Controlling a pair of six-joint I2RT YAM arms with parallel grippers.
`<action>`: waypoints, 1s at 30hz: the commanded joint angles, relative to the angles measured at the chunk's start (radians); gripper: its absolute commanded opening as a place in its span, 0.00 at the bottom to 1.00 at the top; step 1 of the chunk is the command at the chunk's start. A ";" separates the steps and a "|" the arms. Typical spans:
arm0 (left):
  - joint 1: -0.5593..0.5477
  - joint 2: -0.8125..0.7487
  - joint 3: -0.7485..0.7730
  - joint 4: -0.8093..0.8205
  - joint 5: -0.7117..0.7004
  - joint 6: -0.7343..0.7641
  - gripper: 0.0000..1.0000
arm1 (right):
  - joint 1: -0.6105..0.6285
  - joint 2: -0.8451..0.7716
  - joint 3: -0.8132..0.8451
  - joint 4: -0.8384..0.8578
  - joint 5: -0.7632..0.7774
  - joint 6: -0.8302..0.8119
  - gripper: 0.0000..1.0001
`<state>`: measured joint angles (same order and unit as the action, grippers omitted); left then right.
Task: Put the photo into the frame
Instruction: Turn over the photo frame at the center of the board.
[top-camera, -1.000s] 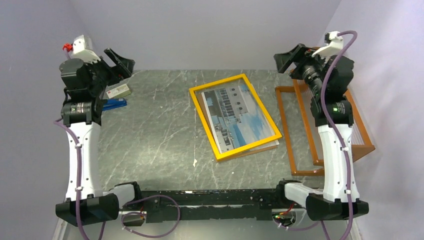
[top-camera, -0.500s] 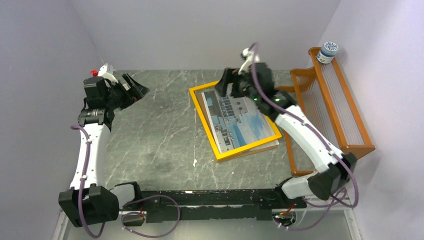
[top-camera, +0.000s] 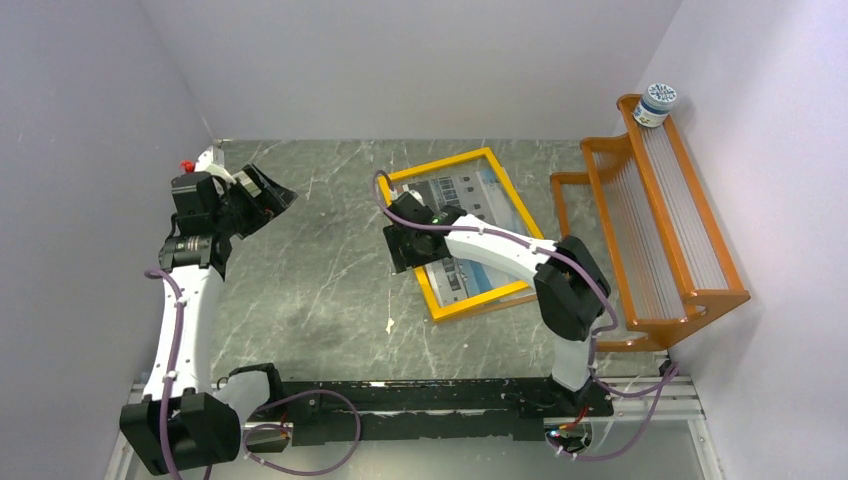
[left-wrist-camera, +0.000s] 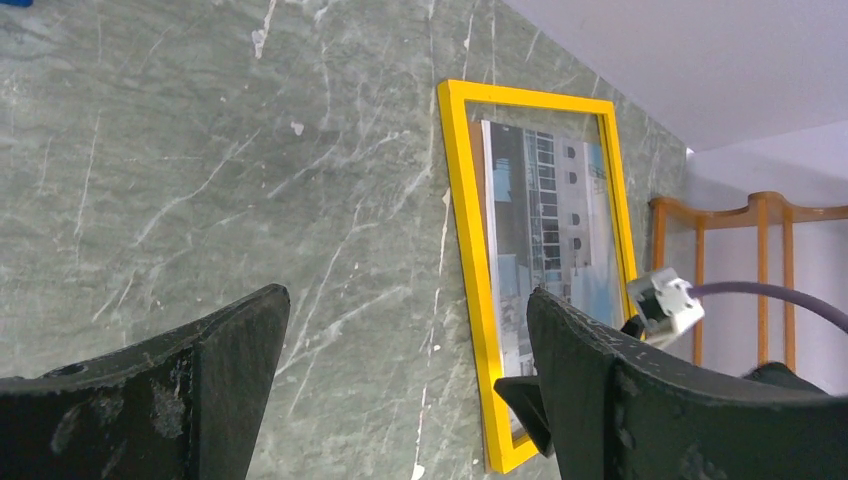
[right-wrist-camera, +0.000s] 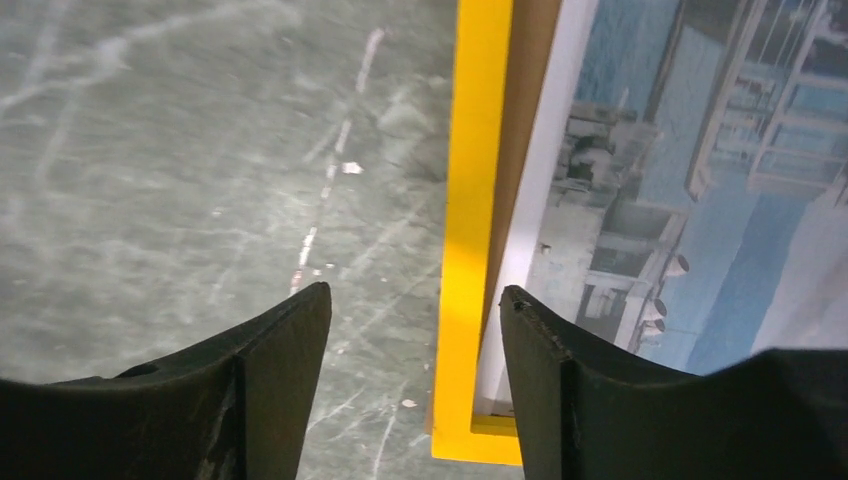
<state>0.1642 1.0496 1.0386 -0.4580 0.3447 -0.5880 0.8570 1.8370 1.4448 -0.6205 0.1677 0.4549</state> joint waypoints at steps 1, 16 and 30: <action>0.003 -0.031 -0.026 0.019 -0.016 -0.004 0.94 | -0.006 0.050 0.085 -0.089 0.078 0.012 0.63; 0.004 -0.030 -0.078 -0.006 -0.055 -0.008 0.94 | -0.006 0.193 0.074 -0.099 0.012 0.037 0.50; -0.039 0.163 -0.105 0.135 0.418 0.013 0.94 | -0.006 0.144 0.054 -0.071 0.059 0.030 0.25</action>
<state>0.1654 1.1358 0.9138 -0.4355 0.4660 -0.5919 0.8524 2.0491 1.5097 -0.7280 0.1986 0.4831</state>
